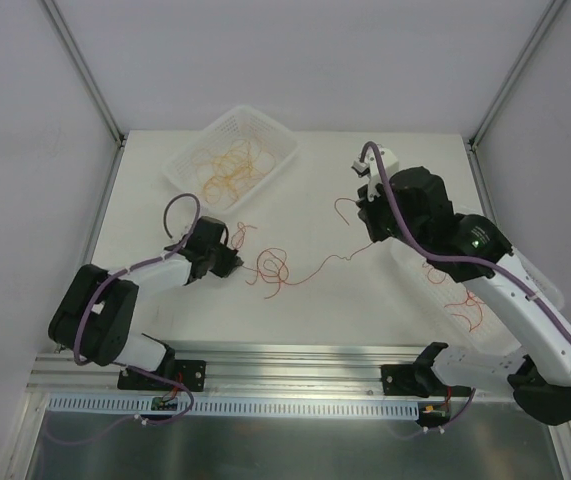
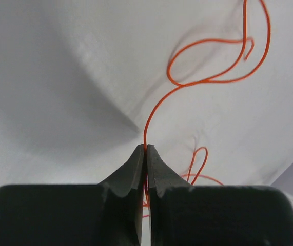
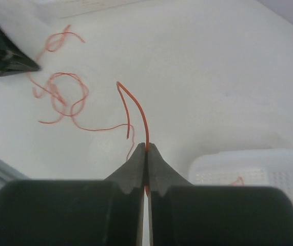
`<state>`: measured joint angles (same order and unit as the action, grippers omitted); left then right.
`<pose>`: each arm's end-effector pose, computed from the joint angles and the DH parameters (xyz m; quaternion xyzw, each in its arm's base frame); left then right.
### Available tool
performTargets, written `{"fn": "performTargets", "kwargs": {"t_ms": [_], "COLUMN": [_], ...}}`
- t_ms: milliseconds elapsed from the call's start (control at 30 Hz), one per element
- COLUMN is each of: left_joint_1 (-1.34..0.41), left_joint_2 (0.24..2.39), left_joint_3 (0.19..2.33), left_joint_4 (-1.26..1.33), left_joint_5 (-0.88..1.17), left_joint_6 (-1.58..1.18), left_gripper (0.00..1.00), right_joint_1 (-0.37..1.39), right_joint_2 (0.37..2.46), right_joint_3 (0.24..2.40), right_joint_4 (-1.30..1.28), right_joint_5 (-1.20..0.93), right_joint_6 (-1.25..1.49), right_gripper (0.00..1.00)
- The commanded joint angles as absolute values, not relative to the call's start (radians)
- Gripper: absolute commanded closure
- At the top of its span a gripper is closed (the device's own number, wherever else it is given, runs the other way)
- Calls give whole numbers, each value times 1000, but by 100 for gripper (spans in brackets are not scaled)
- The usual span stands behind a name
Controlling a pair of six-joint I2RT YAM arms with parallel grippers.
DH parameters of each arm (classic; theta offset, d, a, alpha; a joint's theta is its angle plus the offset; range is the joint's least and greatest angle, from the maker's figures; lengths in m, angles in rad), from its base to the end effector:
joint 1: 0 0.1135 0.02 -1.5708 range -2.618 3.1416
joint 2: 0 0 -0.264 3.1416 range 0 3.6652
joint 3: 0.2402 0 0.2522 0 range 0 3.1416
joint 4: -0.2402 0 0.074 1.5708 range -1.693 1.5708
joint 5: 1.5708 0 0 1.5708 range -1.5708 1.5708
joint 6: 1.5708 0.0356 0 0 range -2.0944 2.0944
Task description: Untangle the cables
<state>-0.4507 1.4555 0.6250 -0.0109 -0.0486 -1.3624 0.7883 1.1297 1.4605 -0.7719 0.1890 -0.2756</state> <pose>0.2457 -0.1170 0.1537 -0.4189 0.8348 -0.2668 0.2377 0.1585 0.1499 0.4420 -0.3830 0.7503 0.0580 0.5357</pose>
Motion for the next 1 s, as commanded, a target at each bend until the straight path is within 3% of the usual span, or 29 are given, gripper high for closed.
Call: {"fn": "performTargets", "kwargs": {"t_ms": [0, 167, 367, 467, 633, 700, 733, 767, 967], "left_joint_1": [-315, -140, -14, 32, 34, 32, 32, 29, -21], "left_joint_2": [1337, 1117, 1014, 1041, 1123, 1170, 1181, 1189, 1111], "left_joint_3": [560, 505, 517, 538, 603, 633, 643, 649, 696], "left_joint_4": [-35, -159, -253, -270, -270, -270, -268, -270, -270], "left_joint_5": [-109, -251, -354, -333, -155, -24, 4, 59, 250], "left_joint_6": [-1278, -1099, -858, -796, -700, -655, -643, -629, -494], "left_gripper": [100, 100, 100, 100, 98, 88, 80, 67, 27], "right_joint_1": [753, 704, 681, 675, 672, 672, 672, 673, 672], "right_joint_2": [1074, 1009, 966, 968, 1022, 1055, 1066, 1075, 1101], "right_joint_3": [1517, 1537, 1552, 1568, 1560, 1555, 1555, 1558, 1633], "right_joint_4": [-836, -825, -770, -759, -781, -782, -779, -776, -753], "right_joint_5": [408, 518, 535, 486, 226, 145, 74, 43, -106], "right_joint_6": [-327, -365, -382, -371, -295, -264, -238, -232, -230], "right_gripper": [99, 99, 99, 99, 99, 99, 99, 99, 99]}}
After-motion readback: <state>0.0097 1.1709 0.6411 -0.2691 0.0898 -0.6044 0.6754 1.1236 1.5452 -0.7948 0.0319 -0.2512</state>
